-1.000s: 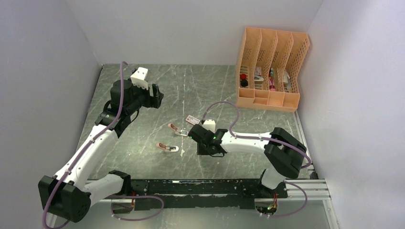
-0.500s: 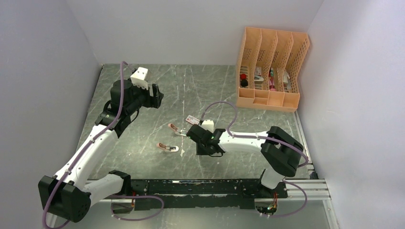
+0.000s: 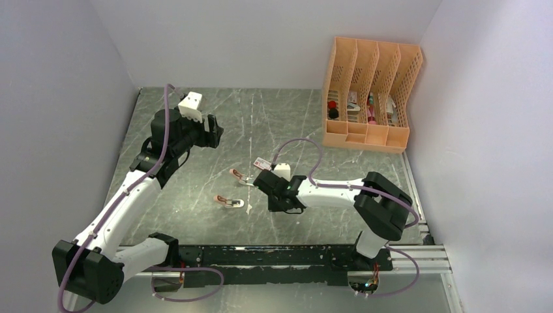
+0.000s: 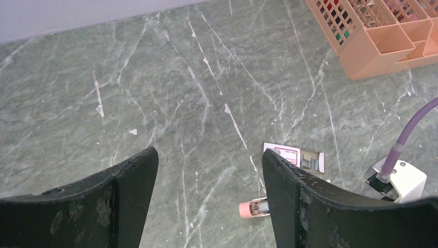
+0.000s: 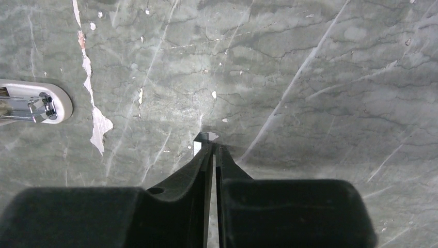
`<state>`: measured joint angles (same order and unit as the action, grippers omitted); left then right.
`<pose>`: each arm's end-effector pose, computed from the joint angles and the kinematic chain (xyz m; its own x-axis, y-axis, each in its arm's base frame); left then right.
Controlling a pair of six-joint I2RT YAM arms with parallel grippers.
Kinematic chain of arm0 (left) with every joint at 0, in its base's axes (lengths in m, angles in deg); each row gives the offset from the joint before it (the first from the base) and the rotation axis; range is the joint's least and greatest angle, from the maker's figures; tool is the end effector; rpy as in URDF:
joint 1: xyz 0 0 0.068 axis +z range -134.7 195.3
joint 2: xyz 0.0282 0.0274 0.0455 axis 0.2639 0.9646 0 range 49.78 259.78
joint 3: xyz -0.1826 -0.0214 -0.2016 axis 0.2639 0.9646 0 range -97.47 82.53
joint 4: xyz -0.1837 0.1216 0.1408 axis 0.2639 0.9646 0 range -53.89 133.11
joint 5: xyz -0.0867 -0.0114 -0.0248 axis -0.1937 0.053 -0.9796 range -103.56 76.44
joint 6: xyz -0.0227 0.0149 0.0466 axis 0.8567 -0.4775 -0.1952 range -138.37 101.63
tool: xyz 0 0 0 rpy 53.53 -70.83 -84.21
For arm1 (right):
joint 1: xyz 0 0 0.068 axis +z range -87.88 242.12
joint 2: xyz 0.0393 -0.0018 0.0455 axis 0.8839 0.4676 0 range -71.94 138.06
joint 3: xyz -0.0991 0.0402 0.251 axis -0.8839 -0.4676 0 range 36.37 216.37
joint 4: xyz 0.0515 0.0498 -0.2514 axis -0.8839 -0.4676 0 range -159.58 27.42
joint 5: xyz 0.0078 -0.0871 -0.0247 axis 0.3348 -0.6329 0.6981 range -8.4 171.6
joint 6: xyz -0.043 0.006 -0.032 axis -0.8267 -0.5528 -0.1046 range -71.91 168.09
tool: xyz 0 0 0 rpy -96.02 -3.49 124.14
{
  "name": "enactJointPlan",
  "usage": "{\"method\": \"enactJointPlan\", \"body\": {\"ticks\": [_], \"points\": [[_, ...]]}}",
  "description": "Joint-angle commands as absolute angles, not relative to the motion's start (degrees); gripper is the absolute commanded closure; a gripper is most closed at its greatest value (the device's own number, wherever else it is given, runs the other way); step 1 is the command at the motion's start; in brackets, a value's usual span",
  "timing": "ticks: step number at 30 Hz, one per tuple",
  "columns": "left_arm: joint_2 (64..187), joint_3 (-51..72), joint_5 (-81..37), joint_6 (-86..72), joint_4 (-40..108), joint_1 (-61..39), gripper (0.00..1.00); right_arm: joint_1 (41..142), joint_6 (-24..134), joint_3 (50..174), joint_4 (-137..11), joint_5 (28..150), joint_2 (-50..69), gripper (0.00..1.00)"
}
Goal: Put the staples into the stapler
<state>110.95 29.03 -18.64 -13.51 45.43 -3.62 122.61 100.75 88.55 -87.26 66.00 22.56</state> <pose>0.2338 -0.0835 0.3396 -0.3096 0.0169 -0.9507 0.3782 0.9195 -0.1068 0.1583 0.2603 0.1565 -0.9002 -0.0360 -0.4339 -0.1166 0.9801 0.1607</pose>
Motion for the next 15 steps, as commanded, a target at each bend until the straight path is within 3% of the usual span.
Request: {"method": "enactJointPlan", "body": {"ticks": [1,15], "points": [[110.18,29.43,-17.44,-14.1,44.95,-4.04,0.21,122.98,100.48,89.67,-87.23,65.91,23.67,0.9],[110.54,30.12,-19.22,-13.07,44.15,-4.08,0.22,122.58,99.08,85.44,-82.24,68.13,22.26,1.0]]}}
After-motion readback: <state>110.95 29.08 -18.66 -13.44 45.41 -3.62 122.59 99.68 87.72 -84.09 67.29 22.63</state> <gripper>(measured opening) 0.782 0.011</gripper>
